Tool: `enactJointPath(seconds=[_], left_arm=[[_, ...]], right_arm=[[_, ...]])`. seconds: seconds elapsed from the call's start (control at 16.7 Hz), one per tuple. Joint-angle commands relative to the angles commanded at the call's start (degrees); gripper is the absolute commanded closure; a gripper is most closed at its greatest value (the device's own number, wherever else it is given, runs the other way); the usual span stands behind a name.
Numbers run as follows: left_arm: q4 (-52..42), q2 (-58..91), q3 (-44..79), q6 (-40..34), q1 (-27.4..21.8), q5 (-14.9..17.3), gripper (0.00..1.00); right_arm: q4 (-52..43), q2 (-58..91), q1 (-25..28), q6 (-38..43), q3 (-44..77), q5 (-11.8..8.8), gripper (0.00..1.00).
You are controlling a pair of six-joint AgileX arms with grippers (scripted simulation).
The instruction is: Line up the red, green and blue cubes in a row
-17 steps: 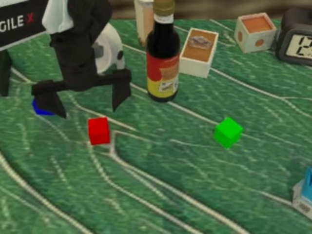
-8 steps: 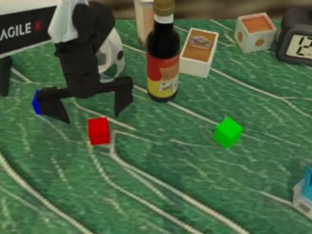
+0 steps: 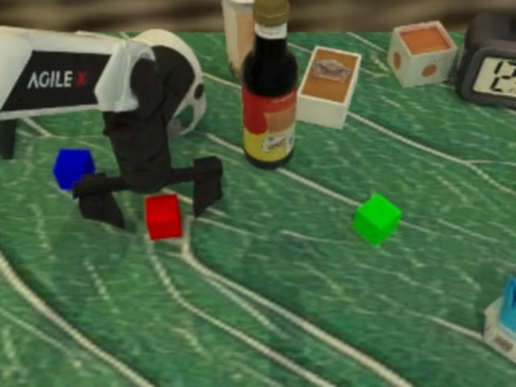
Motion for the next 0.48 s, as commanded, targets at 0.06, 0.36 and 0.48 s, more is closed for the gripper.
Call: enactJointPath(seconds=[0.06,0.36,0.48], left_arm=[[0.00,0.00,0.00,0.00,0.00,0.00,0.00],[0.00,0.00,0.00,0.00,0.00,0.00,0.30],[0.00,0.00,0.00,0.00,0.00,0.00,0.45]], right_arm=[[0.00,0.00,0.00,0.00,0.00,0.00,0.00],[0.00,0.00,0.00,0.00,0.00,0.00,0.00],[0.00,0.00,0.00,0.00,0.00,0.00,0.00]])
